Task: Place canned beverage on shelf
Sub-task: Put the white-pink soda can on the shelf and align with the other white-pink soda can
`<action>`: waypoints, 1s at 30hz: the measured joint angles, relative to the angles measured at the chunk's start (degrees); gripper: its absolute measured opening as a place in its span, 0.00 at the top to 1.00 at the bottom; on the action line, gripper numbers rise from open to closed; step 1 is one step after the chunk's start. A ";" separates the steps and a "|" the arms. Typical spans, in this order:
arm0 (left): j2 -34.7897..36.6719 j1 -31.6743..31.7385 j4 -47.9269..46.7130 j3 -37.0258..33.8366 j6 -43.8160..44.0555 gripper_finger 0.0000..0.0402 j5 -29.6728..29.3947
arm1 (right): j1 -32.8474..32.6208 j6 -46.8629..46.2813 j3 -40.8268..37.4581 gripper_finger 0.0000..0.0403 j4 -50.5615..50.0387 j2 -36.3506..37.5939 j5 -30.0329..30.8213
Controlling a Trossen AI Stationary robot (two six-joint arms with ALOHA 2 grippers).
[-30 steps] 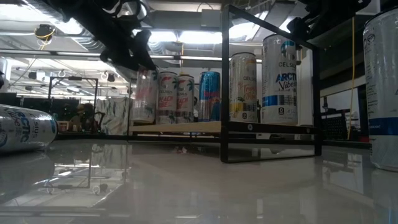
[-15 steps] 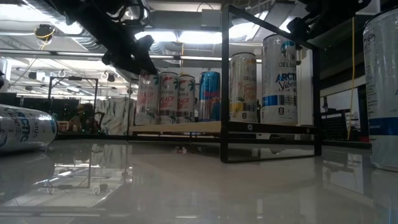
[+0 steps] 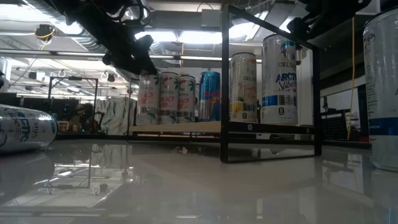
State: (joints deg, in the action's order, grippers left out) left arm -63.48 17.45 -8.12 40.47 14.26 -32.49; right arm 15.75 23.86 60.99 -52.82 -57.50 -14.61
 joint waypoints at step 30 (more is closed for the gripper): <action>0.59 -0.02 -0.22 -0.11 0.22 0.18 -1.02 | 0.01 0.00 0.00 0.06 0.00 -0.02 -0.01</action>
State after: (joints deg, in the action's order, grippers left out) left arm -62.89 17.43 -8.34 40.36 14.48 -33.51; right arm 15.76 23.86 60.99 -52.82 -57.51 -14.61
